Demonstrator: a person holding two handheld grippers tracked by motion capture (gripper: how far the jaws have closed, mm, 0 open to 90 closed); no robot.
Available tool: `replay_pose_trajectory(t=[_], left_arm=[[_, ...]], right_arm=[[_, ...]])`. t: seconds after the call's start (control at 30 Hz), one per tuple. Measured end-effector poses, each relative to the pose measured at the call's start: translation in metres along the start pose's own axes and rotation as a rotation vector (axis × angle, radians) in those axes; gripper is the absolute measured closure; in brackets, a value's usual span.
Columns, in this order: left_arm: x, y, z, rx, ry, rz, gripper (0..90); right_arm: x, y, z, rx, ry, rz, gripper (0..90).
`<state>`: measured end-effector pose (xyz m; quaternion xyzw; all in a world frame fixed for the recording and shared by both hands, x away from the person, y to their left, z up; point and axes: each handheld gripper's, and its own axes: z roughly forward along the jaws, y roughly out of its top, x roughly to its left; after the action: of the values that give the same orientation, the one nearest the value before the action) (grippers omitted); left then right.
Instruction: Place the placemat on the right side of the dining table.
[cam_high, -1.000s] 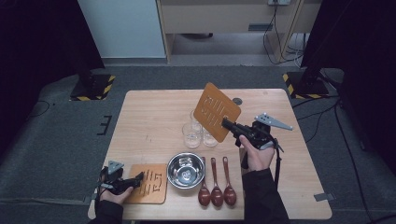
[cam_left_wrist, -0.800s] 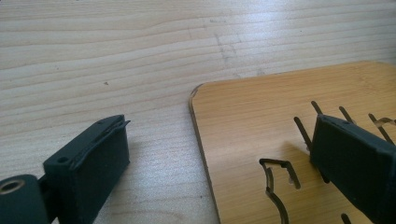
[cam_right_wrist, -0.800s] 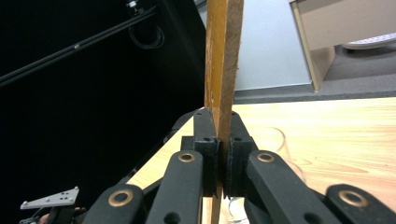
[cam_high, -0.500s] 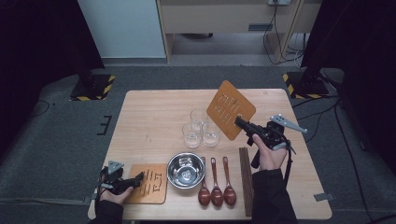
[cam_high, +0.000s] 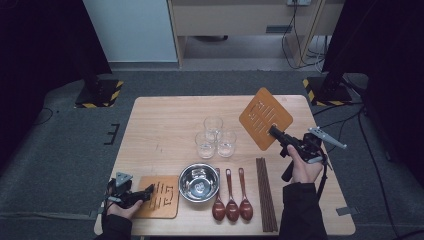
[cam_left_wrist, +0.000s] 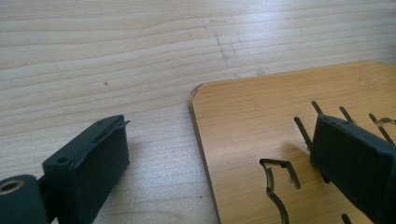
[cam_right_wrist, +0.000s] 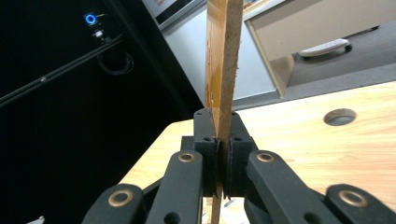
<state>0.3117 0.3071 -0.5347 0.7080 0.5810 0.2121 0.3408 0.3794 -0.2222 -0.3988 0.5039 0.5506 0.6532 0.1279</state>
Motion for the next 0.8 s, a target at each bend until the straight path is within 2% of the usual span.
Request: replay_pose_trajectory(t=[0.37, 0.8], left_arm=[[0.0, 0.0, 0.0, 0.0, 0.0, 0.0, 3.6], [0.0, 0.0, 0.0, 0.001, 0.001, 0.001, 3.5]], right_arm=[[-0.024, -0.001, -0.018, -0.039, -0.05, 0.051, 87.0], [-0.045, -0.007, -0.029, -0.057, -0.103, 0.113, 87.0]])
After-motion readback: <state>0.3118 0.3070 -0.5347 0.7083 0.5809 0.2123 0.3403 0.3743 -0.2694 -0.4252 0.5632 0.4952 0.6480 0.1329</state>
